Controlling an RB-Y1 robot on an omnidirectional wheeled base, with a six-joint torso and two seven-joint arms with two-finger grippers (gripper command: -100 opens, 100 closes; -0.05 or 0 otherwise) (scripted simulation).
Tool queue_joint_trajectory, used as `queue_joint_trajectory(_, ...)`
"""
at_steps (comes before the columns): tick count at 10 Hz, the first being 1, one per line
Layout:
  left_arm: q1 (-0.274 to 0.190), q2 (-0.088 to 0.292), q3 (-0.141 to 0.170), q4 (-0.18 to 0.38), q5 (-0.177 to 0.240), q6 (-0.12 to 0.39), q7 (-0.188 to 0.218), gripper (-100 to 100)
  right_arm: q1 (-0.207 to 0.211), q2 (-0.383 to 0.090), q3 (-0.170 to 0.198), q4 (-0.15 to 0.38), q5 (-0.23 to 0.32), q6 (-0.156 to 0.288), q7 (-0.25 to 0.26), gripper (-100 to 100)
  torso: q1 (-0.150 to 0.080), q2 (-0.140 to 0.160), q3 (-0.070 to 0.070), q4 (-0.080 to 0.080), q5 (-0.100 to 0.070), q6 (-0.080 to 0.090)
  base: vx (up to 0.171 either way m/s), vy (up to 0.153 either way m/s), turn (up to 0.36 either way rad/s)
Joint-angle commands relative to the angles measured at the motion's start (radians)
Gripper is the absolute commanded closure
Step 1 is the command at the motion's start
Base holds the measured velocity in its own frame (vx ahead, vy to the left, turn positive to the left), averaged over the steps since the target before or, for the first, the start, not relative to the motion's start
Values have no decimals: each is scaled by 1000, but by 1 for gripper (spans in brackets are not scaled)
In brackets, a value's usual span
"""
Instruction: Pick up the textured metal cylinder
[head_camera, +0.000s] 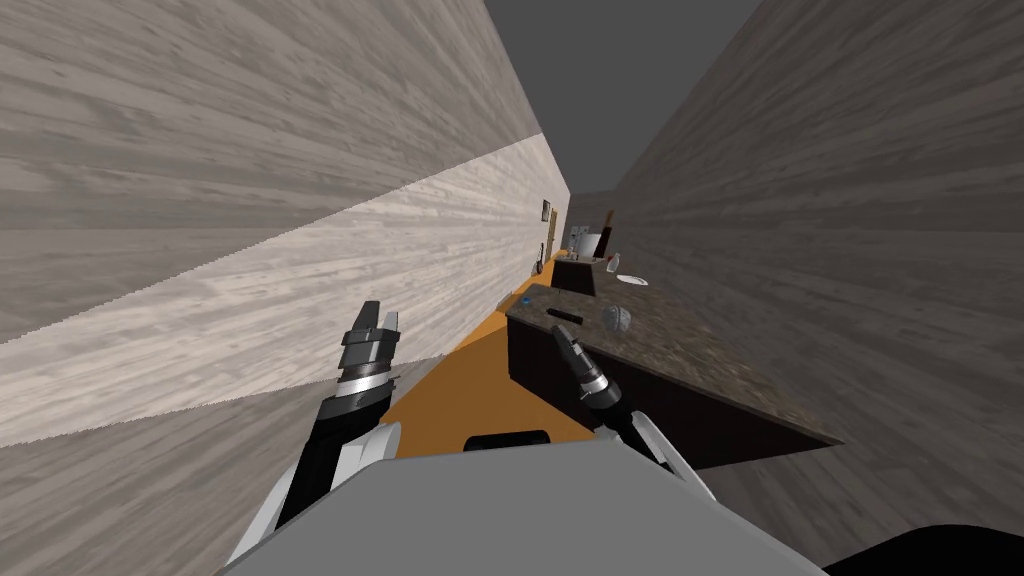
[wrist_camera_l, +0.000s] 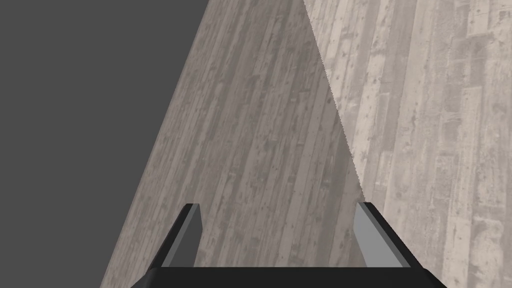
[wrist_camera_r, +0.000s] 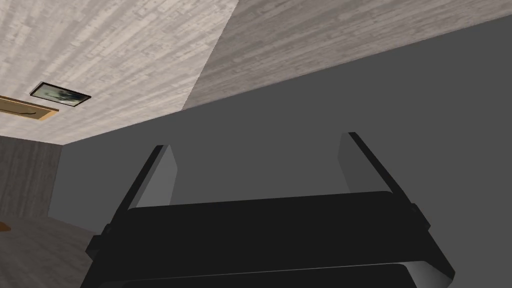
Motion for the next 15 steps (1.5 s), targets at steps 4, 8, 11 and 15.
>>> queue_joint_trajectory(4, 0, 0, 0, 0, 0, 0, 0, 0, 49, -124, 43, 110, 65, -26, 29, -100, -4, -3, -2, 0, -1, 1, -49, 79, 62)
queue_joint_trajectory(8, 0, 0, 0, 0, 0, 0, 0, 0, 73, -224, 72, 224, 114, -37, 53, -100, 0, -3, -2, -1, 0, 0, -30, 98, 93)
queue_joint_trajectory(11, 0, 0, 0, 0, 0, 0, 0, 0, 99, -312, 97, 326, 162, -45, 77, -100, -4, -5, -2, -1, 0, 1, -20, 82, 89)
queue_joint_trajectory(15, 0, 0, 0, 0, 0, 0, 0, 0, 124, -424, 119, 434, 207, -48, 102, -100, -4, -6, -3, -1, 0, 1, -2, 80, 81)
